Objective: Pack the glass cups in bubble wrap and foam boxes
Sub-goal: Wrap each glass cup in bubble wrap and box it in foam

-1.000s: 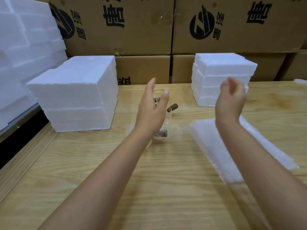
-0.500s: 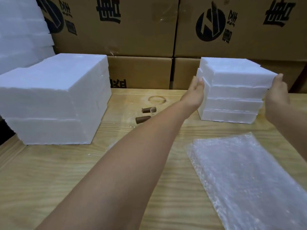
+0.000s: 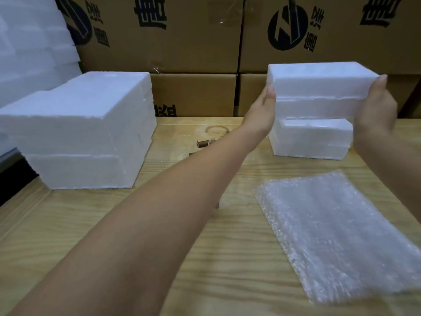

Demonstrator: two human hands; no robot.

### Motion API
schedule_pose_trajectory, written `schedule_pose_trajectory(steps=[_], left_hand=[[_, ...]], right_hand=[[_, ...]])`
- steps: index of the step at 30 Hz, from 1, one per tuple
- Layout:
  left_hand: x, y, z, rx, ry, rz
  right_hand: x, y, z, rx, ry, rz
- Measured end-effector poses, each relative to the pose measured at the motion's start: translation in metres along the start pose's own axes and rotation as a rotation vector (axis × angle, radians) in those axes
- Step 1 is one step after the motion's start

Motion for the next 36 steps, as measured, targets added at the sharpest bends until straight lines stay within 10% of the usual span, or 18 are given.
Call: schedule_pose_trajectory(steps=[29, 36], left_hand=[[0.055, -0.286, 0.026, -0.236, 0.266, -0.508], [0.043, -0.274, 0.047, -0.088, 0.35, -0.326]], right_hand=[[0.019, -0.268, -0.031, 0.116, -0.039, 0.0], [0.024, -0.255, -0.038, 0.07, -0.194, 0.073]])
Point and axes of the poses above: each hand's wrist, its own y-axis towards the middle knuckle, its own x-axis out of the back of the hand, z = x × y, the point moved 7 cm from there along y, towards the middle knuckle, and after that the axes turned 10 degrees about z, right-handed, at the moved point
